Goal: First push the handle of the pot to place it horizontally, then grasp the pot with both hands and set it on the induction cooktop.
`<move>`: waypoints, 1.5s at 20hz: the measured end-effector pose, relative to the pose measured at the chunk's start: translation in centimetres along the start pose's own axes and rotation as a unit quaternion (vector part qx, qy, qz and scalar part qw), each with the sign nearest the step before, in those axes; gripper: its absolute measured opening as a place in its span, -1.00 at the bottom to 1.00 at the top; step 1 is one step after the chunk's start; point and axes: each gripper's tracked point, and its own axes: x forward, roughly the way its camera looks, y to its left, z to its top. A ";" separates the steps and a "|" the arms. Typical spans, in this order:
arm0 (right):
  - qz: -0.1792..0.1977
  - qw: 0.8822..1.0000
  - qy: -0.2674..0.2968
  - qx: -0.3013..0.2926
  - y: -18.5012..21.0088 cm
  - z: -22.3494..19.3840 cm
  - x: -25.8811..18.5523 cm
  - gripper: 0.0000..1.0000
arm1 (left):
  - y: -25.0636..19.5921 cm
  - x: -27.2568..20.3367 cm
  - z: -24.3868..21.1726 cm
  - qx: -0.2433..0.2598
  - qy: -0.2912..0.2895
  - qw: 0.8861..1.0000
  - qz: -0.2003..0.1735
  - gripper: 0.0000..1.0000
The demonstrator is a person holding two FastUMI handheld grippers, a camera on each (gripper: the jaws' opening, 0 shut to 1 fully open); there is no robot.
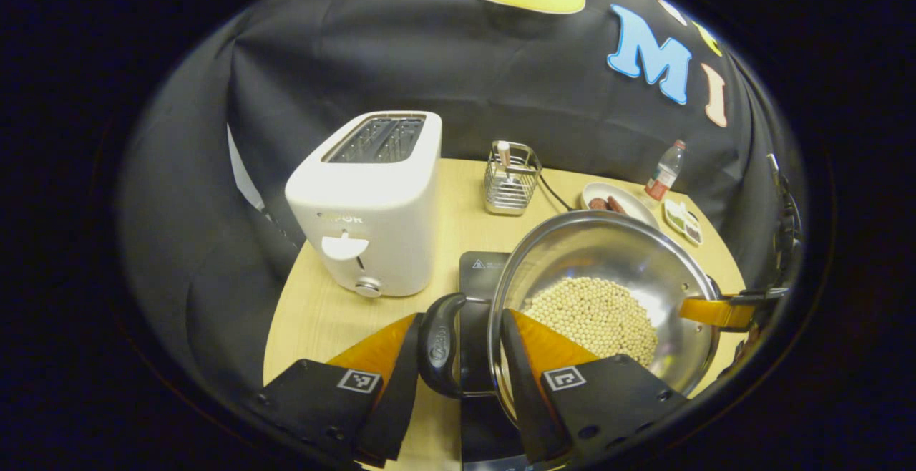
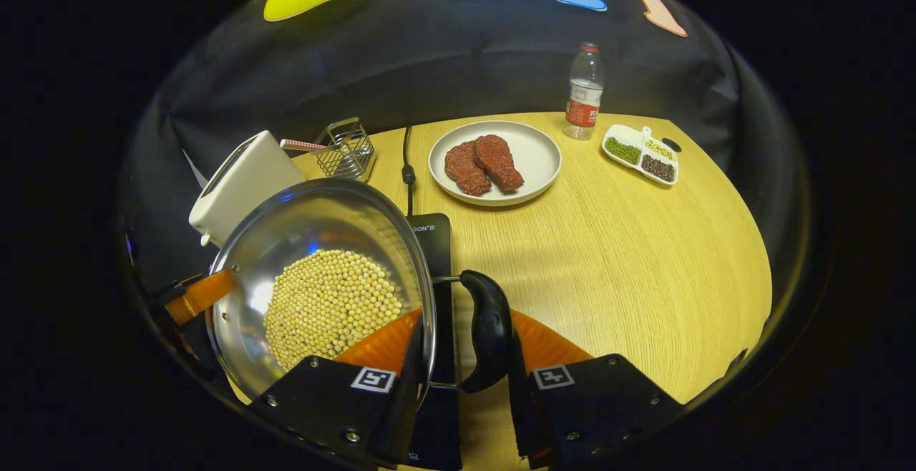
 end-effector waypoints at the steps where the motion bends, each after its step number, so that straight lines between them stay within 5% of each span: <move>1: 0.004 1.000 -0.001 -0.001 0.0 0.0 0.0 0.12 | 0.4 -0.3 0.7 -0.003 -0.014 1.000 0.006 0.36; 3: 0.009 1.000 -0.011 -0.013 -0.1 0.5 -0.7 0.22 | 0.8 -1.6 1.8 -0.017 -0.034 0.999 0.013 0.48; 4: 0.011 0.999 -0.021 -0.024 -0.1 1.0 -1.0 0.40 | 0.9 -2.2 2.0 -0.023 -0.040 0.999 0.020 0.72; 6: 0.019 0.998 -0.042 -0.043 -0.2 1.9 -1.5 0.87 | 1.1 -3.4 2.6 -0.031 -0.053 0.998 0.030 0.79; 7: 0.021 0.997 -0.052 -0.050 -0.4 2.4 -2.3 0.93 | 0.9 -3.9 3.0 -0.034 -0.059 0.997 0.033 0.79; 18: 0.062 0.981 -0.171 -0.065 -4.4 7.7 -11.1 0.92 | -9.7 -12.4 7.9 -0.010 -0.162 0.986 0.030 0.95; 30: 0.040 0.936 -0.343 -0.071 -13.7 16.0 -26.3 0.93 | -26.7 -24.9 15.7 0.026 -0.312 0.950 0.009 0.95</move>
